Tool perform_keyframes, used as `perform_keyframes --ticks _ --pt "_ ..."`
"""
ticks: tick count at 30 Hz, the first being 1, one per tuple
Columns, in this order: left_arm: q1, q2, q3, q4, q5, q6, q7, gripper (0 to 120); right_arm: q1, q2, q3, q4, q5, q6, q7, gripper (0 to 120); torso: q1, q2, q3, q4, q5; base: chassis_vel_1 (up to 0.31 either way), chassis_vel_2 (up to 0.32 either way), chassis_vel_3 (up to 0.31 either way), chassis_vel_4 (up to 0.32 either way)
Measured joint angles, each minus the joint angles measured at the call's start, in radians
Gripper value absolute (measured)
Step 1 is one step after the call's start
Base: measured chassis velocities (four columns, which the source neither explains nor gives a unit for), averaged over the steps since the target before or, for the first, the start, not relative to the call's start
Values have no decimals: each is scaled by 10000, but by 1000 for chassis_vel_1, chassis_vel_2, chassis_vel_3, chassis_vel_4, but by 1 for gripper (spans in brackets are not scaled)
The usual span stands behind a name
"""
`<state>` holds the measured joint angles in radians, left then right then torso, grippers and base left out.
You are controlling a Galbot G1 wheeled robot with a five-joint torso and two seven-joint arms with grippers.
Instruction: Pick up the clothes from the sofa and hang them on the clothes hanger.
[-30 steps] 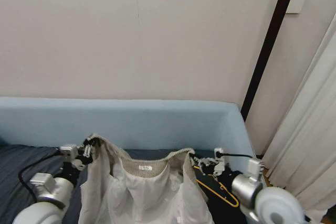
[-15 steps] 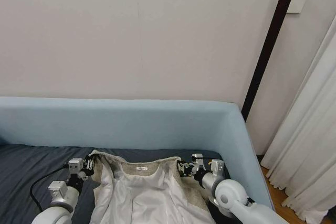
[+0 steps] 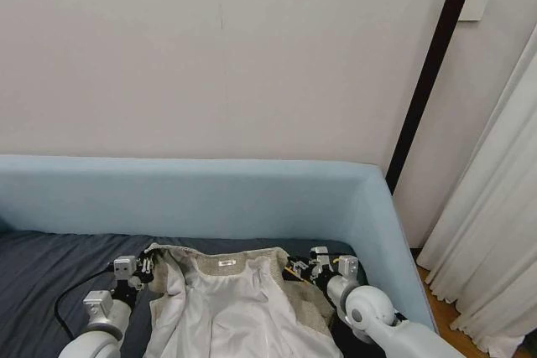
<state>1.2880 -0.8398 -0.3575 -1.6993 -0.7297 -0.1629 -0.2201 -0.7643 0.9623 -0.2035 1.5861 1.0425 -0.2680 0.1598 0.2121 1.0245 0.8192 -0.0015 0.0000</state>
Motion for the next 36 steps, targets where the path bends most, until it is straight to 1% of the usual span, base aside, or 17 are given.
perform_keyframes --ticks 2,5,6,9,10,11,13,14,15,18,19,22,24,27,28,31,36 --pt "80 -36 -13 -90 68 -16 8 2 -178 -72 207 -46 -37 64 -51 61 0 0 0 0 0 0 0 0 0" --pt "261 -72 -49 -300 194 -41 31 2 -368 -201 499 -555 -323 184 -327 73 0 0 0 0 1 0 0 0 0" --pt "261 -72 -49 -300 194 -41 31 2 -368 -201 499 -555 -323 184 -327 73 0 0 0 0 1 0 0 0 0" --pt "404 -115 -72 -417 365 -122 71 2 -405 -330 543 -1376 -874 327 -889 88 0 0 0 -1 0 0 0 0 0" --pt "433 -139 -77 -447 388 -127 75 2 -369 -324 534 -1703 -1054 386 -1070 91 0 0 0 -2 2 0 0 0 0" --pt "433 -139 -77 -447 388 -127 75 2 -369 -324 534 -1703 -1054 386 -1070 91 0 0 0 -2 2 0 0 0 0" --pt "495 -177 -82 -536 438 -140 86 2 -127 -239 377 -2578 -1799 638 -1525 98 -1 0 0 -1 2 0 0 0 0" --pt "518 -183 -83 -563 449 -142 87 2 -5 -188 296 -2902 -2095 700 -1705 100 0 0 0 -1 1 0 0 0 0" --pt "518 -183 -83 -563 449 -142 87 2 -5 -188 296 -2902 -2095 700 -1705 100 0 0 0 -1 1 0 0 0 0" --pt "610 -191 -84 -699 504 -146 126 2 488 -22 -39 -3899 -2923 858 -2541 100 0 0 0 0 0 0 0 0 0" --pt "610 -191 -84 -699 504 -146 126 2 488 -22 -39 -3899 -2923 858 -2541 100 0 0 0 0 0 0 0 0 0" --pt "687 -191 -79 -812 546 -179 178 2 993 187 -304 -4878 -3306 870 -3342 100 -1 0 0 2 0 0 0 0 0" --pt "695 -191 -76 -824 556 -185 182 2 1061 225 -325 -5033 -3330 871 -3449 100 -1 0 1 2 0 0 0 0 0" --pt "734 -227 -56 -876 622 -204 196 2 1413 490 -379 -6064 -3535 838 -4106 100 -1 0 1 0 0 0 0 0 0" --pt "734 -227 -56 -876 622 -204 196 2 1413 490 -379 -6064 -3535 838 -4106 100 -1 0 1 0 0 0 0 0 0" --pt "817 -238 -52 -952 686 -236 207 2 1568 750 -255 -6889 -3794 829 -4410 100 -1 0 1 0 2 0 0 0 0" --pt "862 -237 -58 -990 727 -271 221 2 1712 841 -177 -7400 -4055 833 -4589 100 -1 -1 1 -1 -1 0 0 0 0"
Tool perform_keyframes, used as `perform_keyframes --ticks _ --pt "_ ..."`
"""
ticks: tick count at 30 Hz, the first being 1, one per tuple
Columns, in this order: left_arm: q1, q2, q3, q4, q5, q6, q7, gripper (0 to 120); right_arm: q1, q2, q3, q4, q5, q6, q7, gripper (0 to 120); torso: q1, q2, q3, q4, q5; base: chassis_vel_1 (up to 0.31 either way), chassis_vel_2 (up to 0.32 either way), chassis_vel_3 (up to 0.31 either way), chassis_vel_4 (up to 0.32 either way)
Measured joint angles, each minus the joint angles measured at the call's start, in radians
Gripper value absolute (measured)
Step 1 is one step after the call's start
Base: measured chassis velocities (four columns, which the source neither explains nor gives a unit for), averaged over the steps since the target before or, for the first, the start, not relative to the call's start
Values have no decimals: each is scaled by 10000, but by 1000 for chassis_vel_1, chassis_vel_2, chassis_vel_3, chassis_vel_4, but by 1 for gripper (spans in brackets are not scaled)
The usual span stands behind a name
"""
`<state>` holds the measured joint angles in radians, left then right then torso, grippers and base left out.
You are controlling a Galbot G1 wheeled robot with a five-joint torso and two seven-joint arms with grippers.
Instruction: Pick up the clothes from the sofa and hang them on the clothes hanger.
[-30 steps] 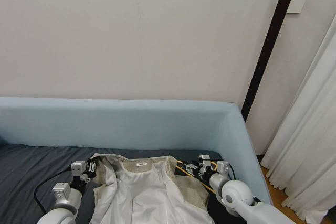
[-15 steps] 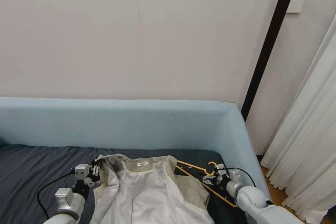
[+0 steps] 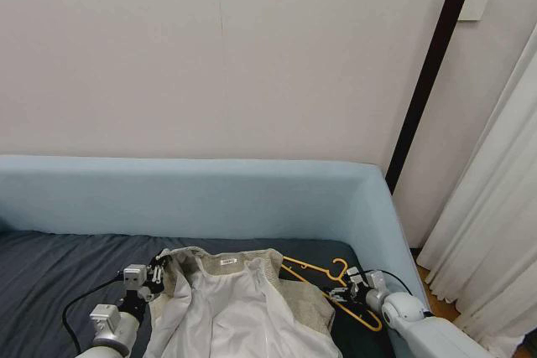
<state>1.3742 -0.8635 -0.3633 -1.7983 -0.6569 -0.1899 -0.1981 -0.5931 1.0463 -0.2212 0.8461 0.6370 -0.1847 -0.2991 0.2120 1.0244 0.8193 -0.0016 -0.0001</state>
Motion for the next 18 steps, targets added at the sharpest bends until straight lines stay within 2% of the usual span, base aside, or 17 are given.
perform_keyframes --ticks 7,11,14,16,18 --pt "55 -69 0 -113 81 -26 16 2 305 192 -20 -669 -275 0 -164 99 0 1 0 0 1 0 0 0 0" --pt "73 -74 12 -129 116 -38 22 2 431 302 -38 -1002 -427 -51 -188 88 0 0 0 2 1 0 0 0 0" --pt "75 -38 13 -155 122 -48 24 2 577 412 -31 -1447 -680 -124 -333 74 0 1 0 1 0 0 0 0 0" --pt "76 -21 11 -159 120 -57 26 2 609 444 -17 -1553 -759 -128 -397 71 0 1 -1 2 1 0 0 0 0" --pt "74 -11 5 -159 119 -76 29 2 645 486 21 -1673 -813 -147 -458 61 0 1 -1 2 0 0 0 0 0"
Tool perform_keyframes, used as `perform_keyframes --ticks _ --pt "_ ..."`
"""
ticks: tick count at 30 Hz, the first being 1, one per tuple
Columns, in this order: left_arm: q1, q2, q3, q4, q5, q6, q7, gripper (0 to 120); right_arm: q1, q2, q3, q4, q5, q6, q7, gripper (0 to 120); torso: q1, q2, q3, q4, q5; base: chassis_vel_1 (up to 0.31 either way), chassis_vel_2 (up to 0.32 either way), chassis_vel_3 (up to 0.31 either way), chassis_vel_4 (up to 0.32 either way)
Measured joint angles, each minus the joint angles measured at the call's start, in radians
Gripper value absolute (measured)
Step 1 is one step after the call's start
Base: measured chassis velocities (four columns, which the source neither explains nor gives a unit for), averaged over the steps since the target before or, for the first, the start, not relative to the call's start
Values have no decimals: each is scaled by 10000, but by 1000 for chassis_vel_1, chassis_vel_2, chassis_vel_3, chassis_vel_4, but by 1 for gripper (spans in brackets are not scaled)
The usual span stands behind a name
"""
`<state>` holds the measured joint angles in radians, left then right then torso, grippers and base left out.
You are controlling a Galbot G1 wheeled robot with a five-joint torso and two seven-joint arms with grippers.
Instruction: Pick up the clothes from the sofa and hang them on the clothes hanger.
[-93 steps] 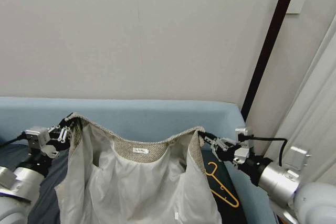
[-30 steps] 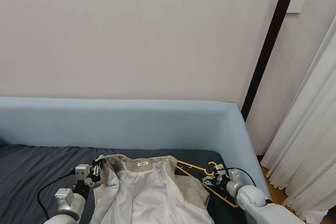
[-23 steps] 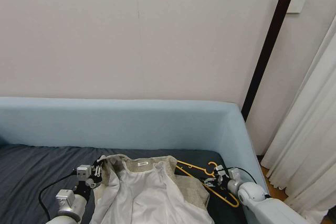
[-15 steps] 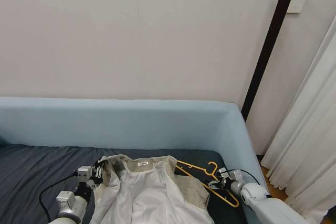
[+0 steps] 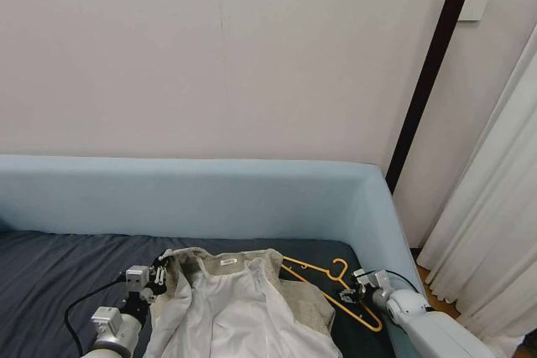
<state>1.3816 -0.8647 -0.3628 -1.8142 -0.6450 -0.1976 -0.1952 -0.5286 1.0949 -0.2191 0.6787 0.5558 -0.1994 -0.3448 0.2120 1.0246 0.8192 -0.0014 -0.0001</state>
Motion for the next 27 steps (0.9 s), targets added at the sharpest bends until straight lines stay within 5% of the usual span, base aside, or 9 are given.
perform_keyframes --ticks 14,27 --pt "35 -23 -9 -35 172 -155 -1 2 -7 33 114 -69 13 -43 -88 8 0 0 0 -1 0 0 0 0 0" --pt "31 -83 66 3 228 -150 -4 2 -190 -461 70 833 -134 415 250 5 0 -1 2 -2 1 0 0 0 0"
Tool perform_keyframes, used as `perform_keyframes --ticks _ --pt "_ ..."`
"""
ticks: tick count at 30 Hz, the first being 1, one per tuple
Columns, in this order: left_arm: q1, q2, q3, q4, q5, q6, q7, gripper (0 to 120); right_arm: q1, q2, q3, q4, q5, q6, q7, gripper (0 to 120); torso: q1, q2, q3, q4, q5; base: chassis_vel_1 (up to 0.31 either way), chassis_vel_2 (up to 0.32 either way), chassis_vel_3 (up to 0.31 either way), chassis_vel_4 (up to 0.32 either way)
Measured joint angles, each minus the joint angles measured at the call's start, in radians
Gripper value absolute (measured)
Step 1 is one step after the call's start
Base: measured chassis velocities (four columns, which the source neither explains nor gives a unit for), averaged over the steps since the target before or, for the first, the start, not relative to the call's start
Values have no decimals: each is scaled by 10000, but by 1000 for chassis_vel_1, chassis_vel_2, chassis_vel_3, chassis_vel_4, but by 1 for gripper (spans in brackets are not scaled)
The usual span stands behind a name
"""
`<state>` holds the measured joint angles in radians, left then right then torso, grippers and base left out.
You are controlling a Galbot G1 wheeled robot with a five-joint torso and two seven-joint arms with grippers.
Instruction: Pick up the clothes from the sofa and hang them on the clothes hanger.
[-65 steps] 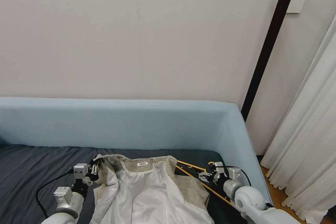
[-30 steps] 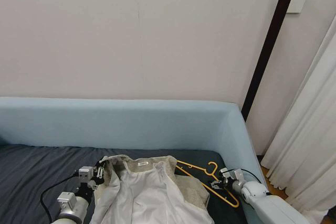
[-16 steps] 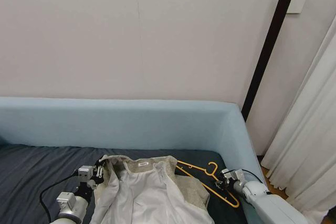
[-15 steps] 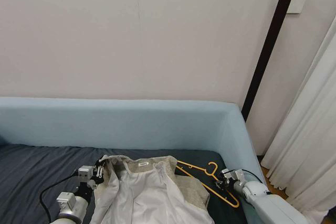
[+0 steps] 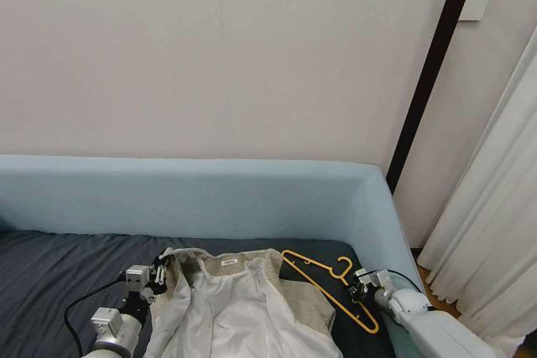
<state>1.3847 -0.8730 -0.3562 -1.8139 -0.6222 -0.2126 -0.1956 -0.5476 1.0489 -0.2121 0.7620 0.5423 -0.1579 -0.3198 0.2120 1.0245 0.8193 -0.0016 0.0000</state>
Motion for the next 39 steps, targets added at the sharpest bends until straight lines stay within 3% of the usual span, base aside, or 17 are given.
perform_keyframes --ticks 4,10,15,25,32,39 --pt "-35 -18 60 15 12 3 -2 2 -196 -259 25 577 -414 335 179 5 0 0 0 -1 0 0 0 0 0" --pt "-34 1 147 -32 -1 24 -6 2 -699 -701 391 1738 -1324 1340 1472 5 0 0 0 2 0 0 0 0 0" --pt "29 103 153 -114 -30 30 1 2 -1545 -1333 955 3467 -2338 2015 2645 5 0 0 0 3 1 0 0 0 0" --pt "16 367 161 -240 -316 178 -16 2 -3729 -2742 1981 6771 -3747 2660 3302 5 -1 1 -2 -2 -4 0 0 0 0" --pt "27 513 108 -436 -520 270 -35 2 -4287 -3025 1710 8389 -4212 2519 3542 5 0 1 -2 1 -3 0 0 0 0" --pt "127 591 -2 -552 -558 313 -53 2 -4251 -2914 282 9330 -4495 1851 3816 5 -1 1 -2 3 -3 0 0 0 0"
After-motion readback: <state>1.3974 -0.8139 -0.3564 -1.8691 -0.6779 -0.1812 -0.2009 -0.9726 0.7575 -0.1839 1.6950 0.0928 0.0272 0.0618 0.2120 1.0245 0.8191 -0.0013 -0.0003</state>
